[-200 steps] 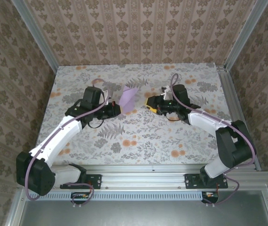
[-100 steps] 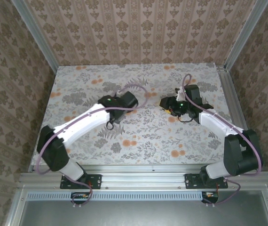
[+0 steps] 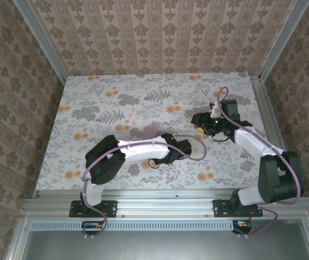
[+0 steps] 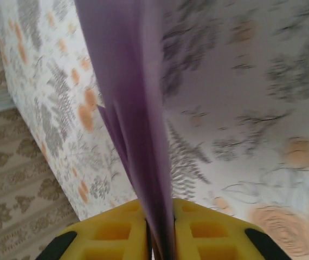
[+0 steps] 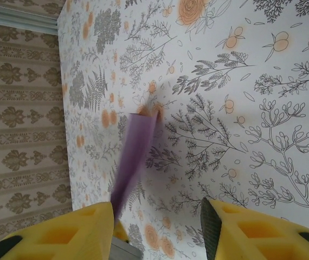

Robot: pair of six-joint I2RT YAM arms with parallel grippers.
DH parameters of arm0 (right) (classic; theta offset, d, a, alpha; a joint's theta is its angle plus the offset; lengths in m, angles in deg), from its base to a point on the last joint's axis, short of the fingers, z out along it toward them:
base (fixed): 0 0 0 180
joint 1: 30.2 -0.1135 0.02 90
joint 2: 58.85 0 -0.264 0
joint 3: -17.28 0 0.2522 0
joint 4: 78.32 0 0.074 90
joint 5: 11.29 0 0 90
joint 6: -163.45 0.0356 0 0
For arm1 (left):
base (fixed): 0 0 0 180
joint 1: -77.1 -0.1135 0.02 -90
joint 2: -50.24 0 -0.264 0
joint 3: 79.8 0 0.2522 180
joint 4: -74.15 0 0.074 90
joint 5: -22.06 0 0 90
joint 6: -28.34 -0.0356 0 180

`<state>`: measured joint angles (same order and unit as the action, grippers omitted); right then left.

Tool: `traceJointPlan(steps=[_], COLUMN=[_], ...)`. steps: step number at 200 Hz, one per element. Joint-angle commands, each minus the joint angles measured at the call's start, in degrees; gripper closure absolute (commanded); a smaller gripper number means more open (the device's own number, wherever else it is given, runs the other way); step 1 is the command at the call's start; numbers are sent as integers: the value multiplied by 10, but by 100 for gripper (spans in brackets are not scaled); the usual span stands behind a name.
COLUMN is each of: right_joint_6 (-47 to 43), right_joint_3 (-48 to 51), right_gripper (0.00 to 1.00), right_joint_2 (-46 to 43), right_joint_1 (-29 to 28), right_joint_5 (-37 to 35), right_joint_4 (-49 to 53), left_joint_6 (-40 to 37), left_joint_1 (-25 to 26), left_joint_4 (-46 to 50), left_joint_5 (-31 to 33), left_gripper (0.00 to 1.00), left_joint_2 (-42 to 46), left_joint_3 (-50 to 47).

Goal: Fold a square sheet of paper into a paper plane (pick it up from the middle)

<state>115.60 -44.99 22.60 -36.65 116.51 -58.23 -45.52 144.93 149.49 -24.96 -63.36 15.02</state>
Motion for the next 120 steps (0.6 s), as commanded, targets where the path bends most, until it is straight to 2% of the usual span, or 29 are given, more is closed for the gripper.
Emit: traceJointPlan(steps=[1,46,74,92,120], right_joint_6=[-5,-5,-5,-8,-8], right_joint_3=[7,18,32,41,51], right_gripper=[51,53,55,56,58], right_joint_2=[9,22,21,19,19], right_joint_1=[5,4,1,-5,-30], right_joint_5=[17,30,35,37,33], right_joint_4=[1,-10,-14,-14,-19], left_joint_6=[-24,-41,-35,-21,9], left_joint_1=[14,19,8,-7,-62], left_joint_4=[-26,-93,-132,-160,-204], left_joint_5=[-47,-154,-246,-313,-425], left_gripper=[75,57,46,39,37], left_joint_2=[-4,22,61,106,191], left_joint_3=[20,-8,-33,-57,-112])
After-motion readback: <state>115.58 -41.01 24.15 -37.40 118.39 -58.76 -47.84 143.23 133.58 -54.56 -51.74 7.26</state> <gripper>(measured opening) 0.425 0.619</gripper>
